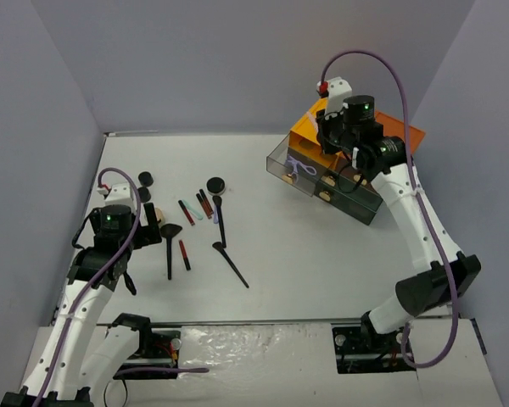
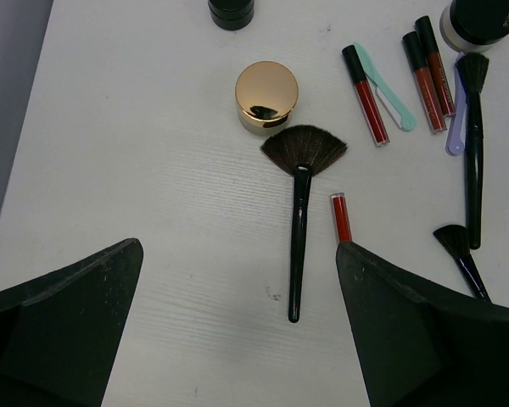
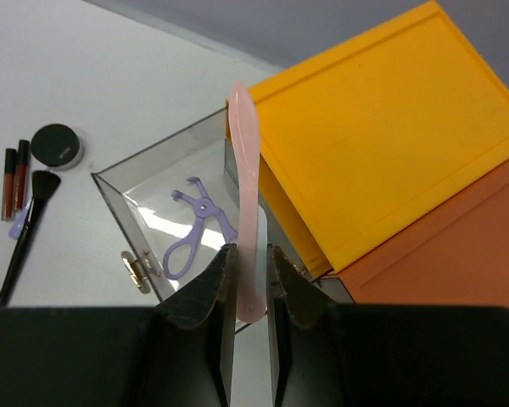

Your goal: Organize the makeup

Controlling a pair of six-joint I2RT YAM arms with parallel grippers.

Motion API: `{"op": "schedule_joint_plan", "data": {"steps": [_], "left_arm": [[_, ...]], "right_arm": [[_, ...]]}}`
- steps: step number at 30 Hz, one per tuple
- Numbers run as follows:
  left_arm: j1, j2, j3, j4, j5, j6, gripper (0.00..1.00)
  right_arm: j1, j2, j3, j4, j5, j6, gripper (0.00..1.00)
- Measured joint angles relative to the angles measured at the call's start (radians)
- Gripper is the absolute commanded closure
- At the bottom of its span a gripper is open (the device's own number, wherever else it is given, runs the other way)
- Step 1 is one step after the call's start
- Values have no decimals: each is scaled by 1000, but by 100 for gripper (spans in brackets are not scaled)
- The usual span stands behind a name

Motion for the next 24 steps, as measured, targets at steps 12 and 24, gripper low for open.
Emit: {"op": "schedule_joint_plan", "data": {"steps": [12, 24], "left_arm": [[0, 90, 1, 5, 84, -24, 3], [-86, 446, 240, 69, 115, -242, 4]], "right_arm": [[-34, 128, -26, -23, -109, 2, 44], [-15, -60, -70, -5, -97, 73, 1]]}}
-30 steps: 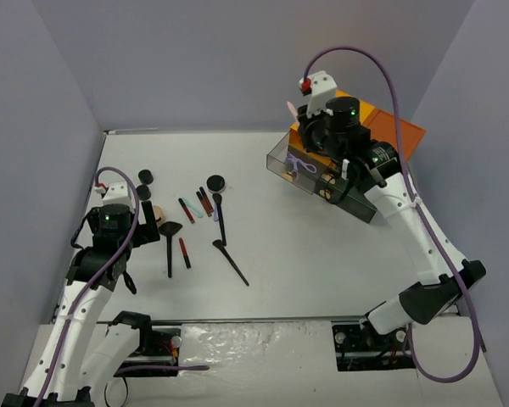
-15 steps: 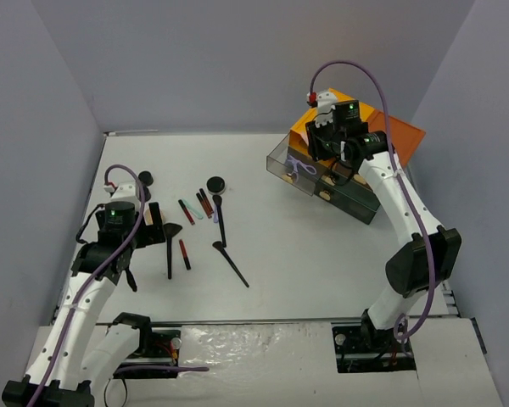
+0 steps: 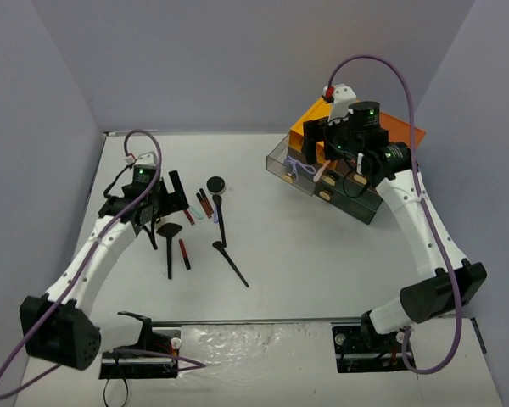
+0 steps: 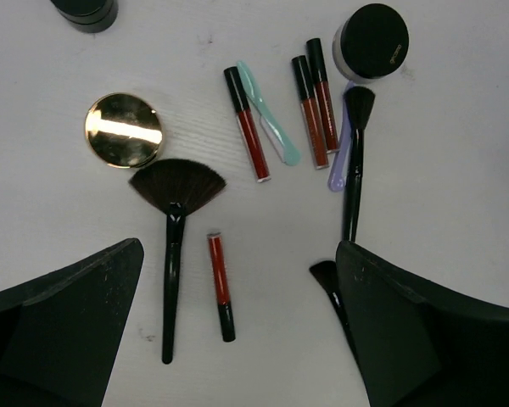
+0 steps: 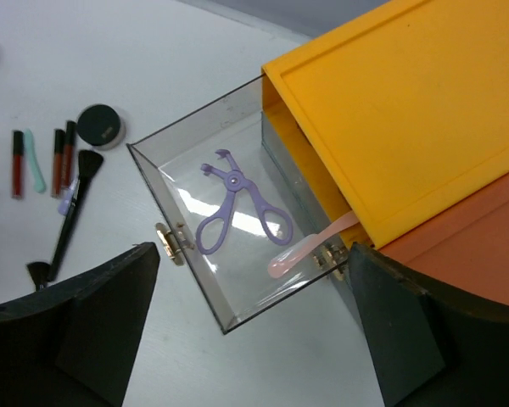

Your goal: Organize the makeup

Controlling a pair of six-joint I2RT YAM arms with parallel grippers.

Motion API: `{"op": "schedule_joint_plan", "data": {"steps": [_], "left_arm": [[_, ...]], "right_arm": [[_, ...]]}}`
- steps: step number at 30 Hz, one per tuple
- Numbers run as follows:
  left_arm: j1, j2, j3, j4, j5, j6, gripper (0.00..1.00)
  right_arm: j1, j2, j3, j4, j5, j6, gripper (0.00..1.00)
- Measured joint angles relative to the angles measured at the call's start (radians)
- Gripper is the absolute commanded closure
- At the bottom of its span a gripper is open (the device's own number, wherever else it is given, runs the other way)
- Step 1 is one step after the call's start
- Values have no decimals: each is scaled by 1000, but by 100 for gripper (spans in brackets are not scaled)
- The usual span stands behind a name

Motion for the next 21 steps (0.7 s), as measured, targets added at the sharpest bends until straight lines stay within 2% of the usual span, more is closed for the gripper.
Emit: {"op": "schedule_joint_plan", "data": {"steps": [7, 15, 21], "left_arm": [[-87, 301, 195, 64, -27, -127, 16], [-87, 587, 334, 67, -48, -333, 45], [-87, 696, 370, 36, -66, -450, 59]], "right_arm": [[5, -199, -111, 51, 14, 63, 0], [5, -272, -241, 64, 24, 79, 0], [7, -283, -284, 65, 28, 79, 0]]}}
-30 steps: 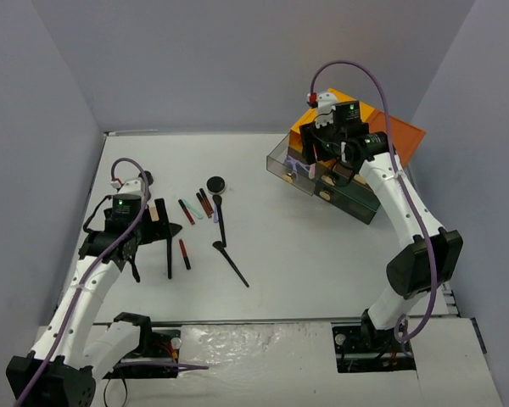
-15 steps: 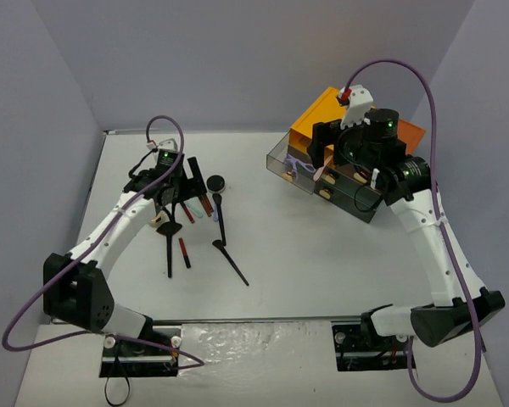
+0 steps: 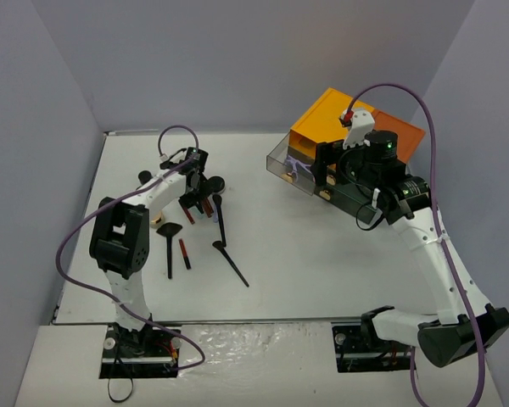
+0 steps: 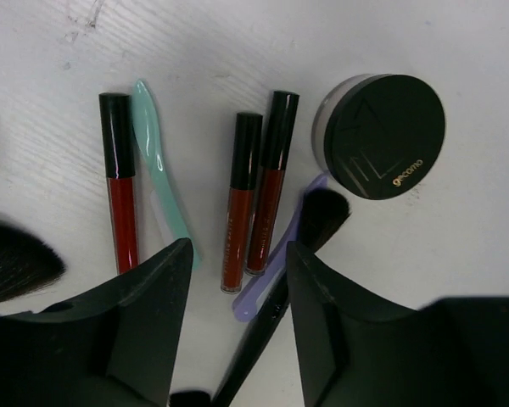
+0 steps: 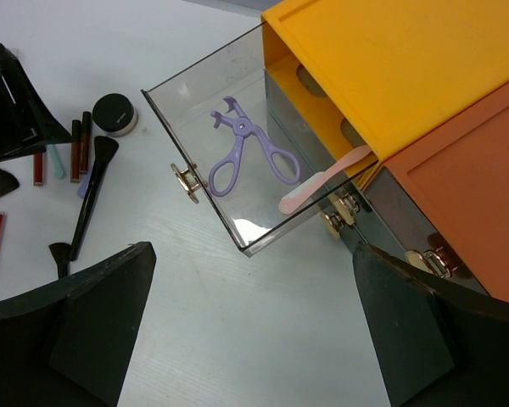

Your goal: Organize the makeup

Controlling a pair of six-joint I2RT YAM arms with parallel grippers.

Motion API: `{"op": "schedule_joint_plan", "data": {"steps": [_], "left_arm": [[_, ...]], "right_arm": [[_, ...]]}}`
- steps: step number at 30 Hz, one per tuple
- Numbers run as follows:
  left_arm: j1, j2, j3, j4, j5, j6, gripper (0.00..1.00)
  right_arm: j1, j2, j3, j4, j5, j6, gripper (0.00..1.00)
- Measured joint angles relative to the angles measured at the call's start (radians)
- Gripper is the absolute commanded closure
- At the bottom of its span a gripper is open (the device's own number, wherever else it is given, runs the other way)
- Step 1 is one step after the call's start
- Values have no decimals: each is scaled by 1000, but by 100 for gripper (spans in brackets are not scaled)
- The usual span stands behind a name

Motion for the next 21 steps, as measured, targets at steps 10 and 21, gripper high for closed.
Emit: {"op": "schedule_joint_plan", "data": {"steps": [10, 21], "left_arm": [[0, 38, 23, -48, -29, -95, 61], [9, 75, 5, -64, -32, -145, 60]], "right_arm": [[32, -52, -20, 11, 38, -10, 0], [58, -67, -55, 15, 73, -31, 0]]}}
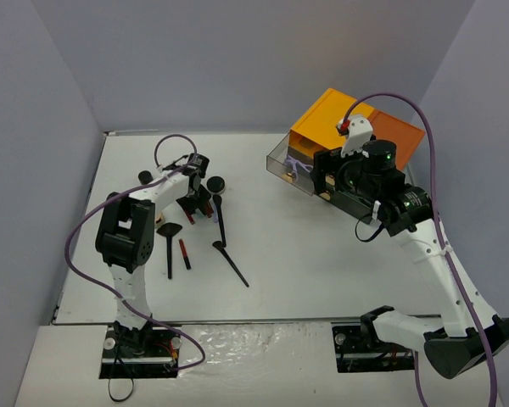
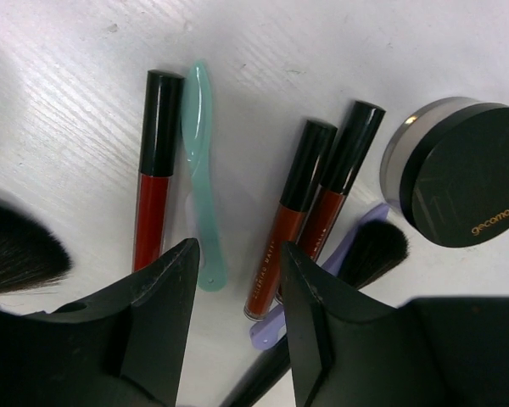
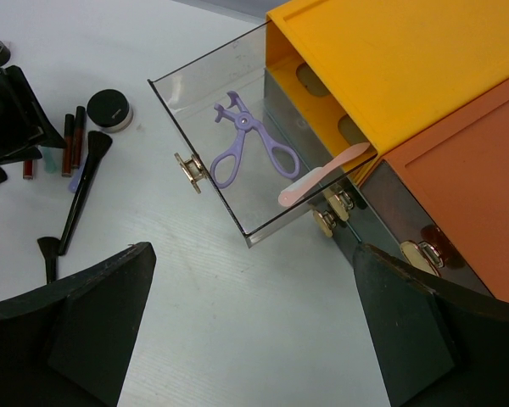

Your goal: Organize the makeup

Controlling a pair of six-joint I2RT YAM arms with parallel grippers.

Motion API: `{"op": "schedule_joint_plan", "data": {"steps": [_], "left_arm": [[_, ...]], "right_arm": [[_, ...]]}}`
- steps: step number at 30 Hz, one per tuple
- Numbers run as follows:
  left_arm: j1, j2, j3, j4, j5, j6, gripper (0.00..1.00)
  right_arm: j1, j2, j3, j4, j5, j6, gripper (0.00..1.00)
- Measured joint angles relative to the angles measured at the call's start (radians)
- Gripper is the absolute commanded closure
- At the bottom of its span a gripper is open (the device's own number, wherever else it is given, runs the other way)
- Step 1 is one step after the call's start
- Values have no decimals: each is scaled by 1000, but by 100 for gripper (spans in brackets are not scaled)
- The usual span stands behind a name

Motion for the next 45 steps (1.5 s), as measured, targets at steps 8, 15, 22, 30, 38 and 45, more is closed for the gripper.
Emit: {"op": "schedule_joint_plan", "data": {"steps": [8, 15, 22, 30, 38, 45], "left_arm": [[13, -11, -33, -2, -10, -12, 59], [23, -10, -45, -18, 2, -15, 53], [27, -3, -35, -30, 9, -12, 64], [31, 9, -22, -47, 14, 4, 93], [32, 10, -17, -52, 16, 53, 100], [30, -74, -26, -65, 30, 259, 100]], "right_arm": [[14, -2, -10, 5, 20, -11, 0], [29, -9, -21, 7, 32, -13, 0], [37, -24, -28, 8, 42, -16, 0], [39, -28, -29, 8, 46, -16, 0], [39, -28, -29, 8, 38, -12, 0], [43, -4, -11, 8, -87, 26, 0]]}}
